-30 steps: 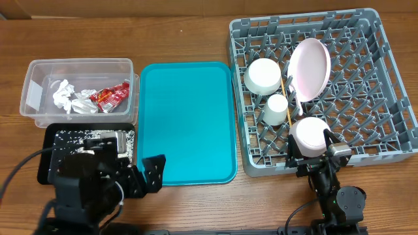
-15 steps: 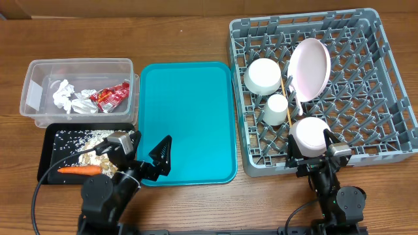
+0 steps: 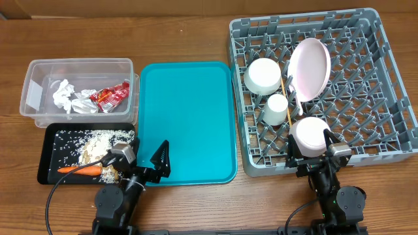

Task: Sort waste into correct bins and load items into the dishwasher

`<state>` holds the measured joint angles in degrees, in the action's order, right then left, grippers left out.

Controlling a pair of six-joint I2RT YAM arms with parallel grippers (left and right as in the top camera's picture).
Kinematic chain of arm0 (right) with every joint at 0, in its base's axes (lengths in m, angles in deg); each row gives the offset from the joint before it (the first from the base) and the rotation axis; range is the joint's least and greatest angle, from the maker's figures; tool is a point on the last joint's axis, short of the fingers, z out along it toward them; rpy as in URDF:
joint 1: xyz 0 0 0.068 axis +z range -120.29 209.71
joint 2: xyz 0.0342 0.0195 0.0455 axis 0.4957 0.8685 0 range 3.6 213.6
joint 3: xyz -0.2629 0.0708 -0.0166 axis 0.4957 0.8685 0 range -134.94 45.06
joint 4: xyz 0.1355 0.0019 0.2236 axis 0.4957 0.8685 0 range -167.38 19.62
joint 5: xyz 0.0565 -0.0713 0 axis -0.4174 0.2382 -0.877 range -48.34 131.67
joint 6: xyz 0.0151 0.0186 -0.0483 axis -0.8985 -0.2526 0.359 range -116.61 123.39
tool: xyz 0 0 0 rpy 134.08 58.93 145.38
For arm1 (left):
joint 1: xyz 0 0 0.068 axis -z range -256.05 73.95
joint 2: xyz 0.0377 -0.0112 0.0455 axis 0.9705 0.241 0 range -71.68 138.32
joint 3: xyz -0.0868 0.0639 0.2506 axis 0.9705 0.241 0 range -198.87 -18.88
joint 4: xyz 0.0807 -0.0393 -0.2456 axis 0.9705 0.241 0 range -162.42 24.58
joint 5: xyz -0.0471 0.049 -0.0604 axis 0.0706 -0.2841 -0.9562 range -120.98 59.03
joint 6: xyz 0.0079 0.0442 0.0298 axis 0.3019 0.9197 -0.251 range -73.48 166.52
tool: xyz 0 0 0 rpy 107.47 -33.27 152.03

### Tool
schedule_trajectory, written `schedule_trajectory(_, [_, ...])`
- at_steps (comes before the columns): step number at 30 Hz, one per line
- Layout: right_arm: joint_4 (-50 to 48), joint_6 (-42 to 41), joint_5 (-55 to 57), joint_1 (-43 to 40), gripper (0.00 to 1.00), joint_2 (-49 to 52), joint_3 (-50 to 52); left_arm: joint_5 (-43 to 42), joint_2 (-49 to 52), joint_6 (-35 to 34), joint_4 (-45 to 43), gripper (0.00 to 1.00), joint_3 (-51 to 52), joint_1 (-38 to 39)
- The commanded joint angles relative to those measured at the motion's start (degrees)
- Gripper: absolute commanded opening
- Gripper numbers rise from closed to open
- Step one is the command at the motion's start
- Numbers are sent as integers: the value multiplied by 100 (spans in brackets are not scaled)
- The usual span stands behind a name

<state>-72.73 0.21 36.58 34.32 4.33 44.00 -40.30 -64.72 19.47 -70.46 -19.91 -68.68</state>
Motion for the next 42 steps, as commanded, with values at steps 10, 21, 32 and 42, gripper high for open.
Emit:
schedule_trajectory(10, [-22,-7,55,26,100,-57,61,841,-688,1976,247,100,76,-39])
schedule_trajectory(21, [-24,-7,55,26,100,-57,61,826,-680,2535,247,100,76,-216])
schedule_trajectory(32, [-24,-9,55,26,100,-57,61,826,-671,2535,247,100,76,-216])
schedule_trajectory(42, [-24,-7,55,26,100,-57,61,826,-671,2535,247,100,76,-216])
